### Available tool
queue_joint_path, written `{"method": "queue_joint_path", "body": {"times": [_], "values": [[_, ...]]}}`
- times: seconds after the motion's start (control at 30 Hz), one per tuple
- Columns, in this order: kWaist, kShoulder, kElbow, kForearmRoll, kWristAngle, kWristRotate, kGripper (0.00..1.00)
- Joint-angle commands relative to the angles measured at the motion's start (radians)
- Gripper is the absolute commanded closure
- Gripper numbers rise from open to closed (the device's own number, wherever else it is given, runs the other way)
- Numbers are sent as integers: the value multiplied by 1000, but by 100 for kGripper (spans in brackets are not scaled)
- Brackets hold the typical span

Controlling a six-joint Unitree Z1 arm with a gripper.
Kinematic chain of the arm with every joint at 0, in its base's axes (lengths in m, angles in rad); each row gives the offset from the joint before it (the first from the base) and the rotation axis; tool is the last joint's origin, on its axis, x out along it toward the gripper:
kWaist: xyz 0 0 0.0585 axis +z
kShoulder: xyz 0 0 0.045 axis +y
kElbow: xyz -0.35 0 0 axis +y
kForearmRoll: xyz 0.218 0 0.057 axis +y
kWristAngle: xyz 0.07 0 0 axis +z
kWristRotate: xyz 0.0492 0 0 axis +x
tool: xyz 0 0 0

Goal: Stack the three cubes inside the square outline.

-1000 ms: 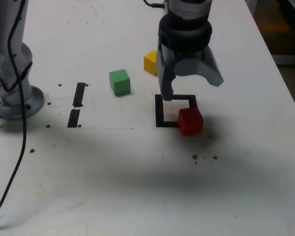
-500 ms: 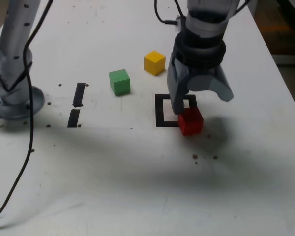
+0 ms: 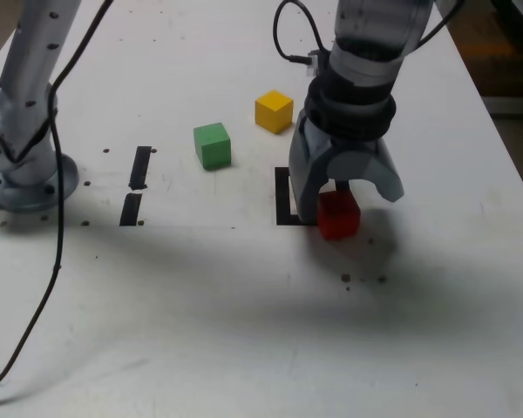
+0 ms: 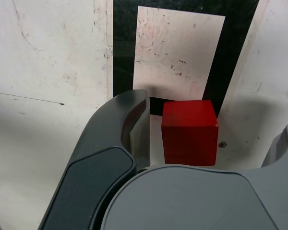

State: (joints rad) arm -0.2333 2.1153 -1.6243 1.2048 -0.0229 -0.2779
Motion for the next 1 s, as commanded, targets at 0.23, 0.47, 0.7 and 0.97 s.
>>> {"method": "queue_joint_path", "body": {"times": [0.23,0.47,0.7,0.97], "values": [[-1,20,6,-9,-16,14,26],[-1,14,4,-8,7,29,60],[-1,7,-8,-9,29,43,82],[-1,-34,-28,31,73,55,88]]}}
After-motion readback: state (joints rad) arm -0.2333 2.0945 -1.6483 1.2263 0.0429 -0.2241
